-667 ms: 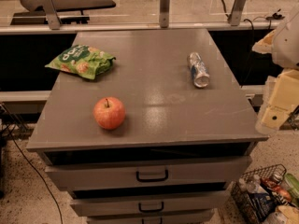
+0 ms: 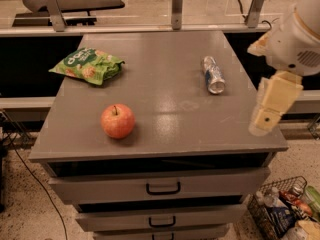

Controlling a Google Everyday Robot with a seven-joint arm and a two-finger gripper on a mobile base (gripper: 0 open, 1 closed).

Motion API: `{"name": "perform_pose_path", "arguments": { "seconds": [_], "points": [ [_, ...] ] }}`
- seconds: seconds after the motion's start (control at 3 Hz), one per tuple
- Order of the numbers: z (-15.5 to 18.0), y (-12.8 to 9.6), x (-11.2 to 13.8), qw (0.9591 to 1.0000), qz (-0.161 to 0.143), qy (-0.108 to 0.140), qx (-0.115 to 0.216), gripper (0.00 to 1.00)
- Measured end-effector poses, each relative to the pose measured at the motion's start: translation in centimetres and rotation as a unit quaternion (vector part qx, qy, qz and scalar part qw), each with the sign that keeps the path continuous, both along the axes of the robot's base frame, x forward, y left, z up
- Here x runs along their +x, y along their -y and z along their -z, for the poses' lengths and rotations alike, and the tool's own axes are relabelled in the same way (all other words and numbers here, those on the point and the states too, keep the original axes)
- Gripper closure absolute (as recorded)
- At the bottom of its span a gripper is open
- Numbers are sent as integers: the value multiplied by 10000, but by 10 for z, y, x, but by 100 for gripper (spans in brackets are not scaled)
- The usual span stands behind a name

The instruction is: Move green rice chip bag near redbull can

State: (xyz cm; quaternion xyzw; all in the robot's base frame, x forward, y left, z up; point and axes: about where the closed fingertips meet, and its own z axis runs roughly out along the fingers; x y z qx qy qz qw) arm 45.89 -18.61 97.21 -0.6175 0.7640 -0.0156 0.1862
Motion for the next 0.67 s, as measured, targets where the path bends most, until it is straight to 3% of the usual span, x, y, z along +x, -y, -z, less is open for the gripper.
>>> {"name": "perform_pose_path", "arguments": {
  "seconds": [0.33, 0.67],
  "points": [
    [12, -63, 49, 9981, -419, 157, 419, 0],
    [14, -130, 104, 9924, -812, 382, 842, 0]
  ]
}}
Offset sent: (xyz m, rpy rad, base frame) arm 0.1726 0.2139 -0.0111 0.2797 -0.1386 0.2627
